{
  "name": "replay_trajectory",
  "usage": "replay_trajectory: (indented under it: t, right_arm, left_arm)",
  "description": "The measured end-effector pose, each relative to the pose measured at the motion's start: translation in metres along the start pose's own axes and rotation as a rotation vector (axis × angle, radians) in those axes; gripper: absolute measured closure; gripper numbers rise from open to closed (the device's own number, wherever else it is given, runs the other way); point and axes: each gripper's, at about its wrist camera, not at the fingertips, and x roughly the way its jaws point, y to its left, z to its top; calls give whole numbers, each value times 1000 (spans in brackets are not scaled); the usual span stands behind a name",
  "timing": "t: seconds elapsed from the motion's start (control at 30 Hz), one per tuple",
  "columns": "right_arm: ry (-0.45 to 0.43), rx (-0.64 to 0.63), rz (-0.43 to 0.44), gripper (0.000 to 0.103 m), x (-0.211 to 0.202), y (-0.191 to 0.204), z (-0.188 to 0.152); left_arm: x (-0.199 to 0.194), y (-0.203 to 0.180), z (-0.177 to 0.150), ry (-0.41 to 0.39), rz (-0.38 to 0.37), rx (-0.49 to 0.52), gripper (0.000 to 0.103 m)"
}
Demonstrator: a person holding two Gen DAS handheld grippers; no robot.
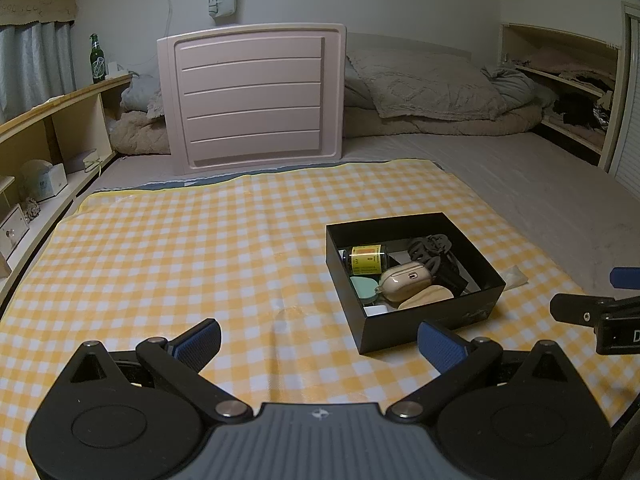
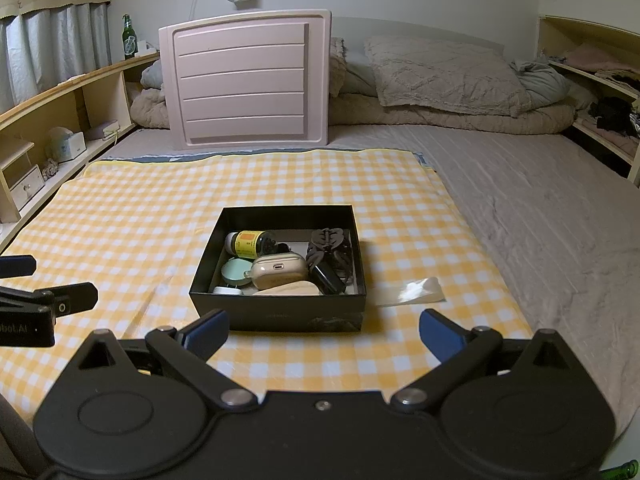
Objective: Organize rigid objects
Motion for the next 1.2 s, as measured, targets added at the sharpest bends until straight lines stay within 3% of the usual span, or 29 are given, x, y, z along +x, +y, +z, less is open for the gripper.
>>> replay_trajectory:
  t: [1.2]
  right_arm:
    - [-6, 4, 8, 1, -3, 1, 1]
  left_arm:
    - [0, -3, 0, 1, -4, 3, 0]
